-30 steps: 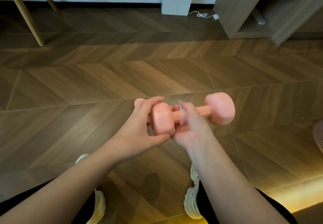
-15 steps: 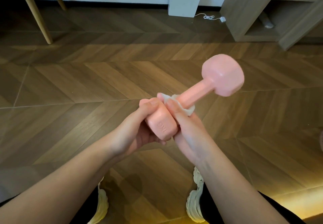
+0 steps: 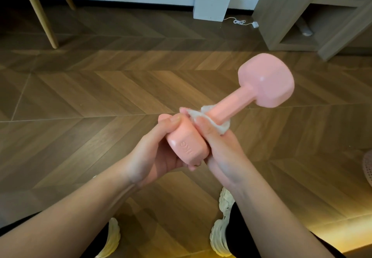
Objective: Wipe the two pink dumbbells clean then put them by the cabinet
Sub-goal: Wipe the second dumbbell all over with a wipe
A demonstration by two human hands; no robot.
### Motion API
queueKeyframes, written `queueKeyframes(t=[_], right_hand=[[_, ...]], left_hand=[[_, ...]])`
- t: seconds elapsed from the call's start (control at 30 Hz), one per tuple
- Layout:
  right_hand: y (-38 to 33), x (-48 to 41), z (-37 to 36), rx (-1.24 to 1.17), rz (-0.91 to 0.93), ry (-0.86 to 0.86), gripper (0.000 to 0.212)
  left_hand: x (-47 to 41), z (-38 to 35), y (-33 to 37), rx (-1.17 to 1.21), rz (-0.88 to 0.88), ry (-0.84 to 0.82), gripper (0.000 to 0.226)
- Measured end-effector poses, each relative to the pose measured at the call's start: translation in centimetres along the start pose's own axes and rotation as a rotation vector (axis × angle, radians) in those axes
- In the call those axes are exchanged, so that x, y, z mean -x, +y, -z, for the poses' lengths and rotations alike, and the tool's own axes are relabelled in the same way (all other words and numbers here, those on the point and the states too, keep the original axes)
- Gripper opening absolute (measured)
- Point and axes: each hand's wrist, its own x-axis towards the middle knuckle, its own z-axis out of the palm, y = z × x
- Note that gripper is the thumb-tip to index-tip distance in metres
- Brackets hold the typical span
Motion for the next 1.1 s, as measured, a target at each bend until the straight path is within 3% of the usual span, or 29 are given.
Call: queueKeyframes(t=[0.1,0.23,0.4,0.57,0.7,0.9,0.97,1.1], right_hand=[[-1.7,-0.3,1.0,-0.012,0.055,-0.033,0.064],[-2.8,-0.6,2.2,-0.105,0.246,0.009,0.041],[-0.3,0.1,0.0,-0.011,0.077,-0.133,0.045],[-1.2,-0.2,0.5,-0.04,0.101,-0.09,0.044],[-1.0,-0.3,1.0,0.09,0.103,-0.039,0.048],[-1.6,-0.3,2.3,0.108,0.069,-0.17,0.051],[-1.6,-0.2,2.2,0.178,0.089,-0.143,0.044],[-1.9,-0.1,1.4,0.259,0.253,0.088,0.06]], left_hand=[[0.9,0.6,0.0,0.058,-0.02,-0.115,0.063],[0.6,0.7,0.0,0.063,0.006,-0.155,0.059],[0.5,0.8,0.1,0.121,0.03,-0.172,0.071],[0.6,1.0,-0.1,0.13,0.027,-0.202,0.061],[0.7,1.2,-0.3,0.117,0.041,-0.185,0.062],[0.8,1.2,-0.1,0.145,0.028,-0.216,0.064],[0.9,1.2,0.0,0.141,0.023,-0.224,0.065],[0.8,1.4,0.3,0.135,0.009,-0.22,0.065]])
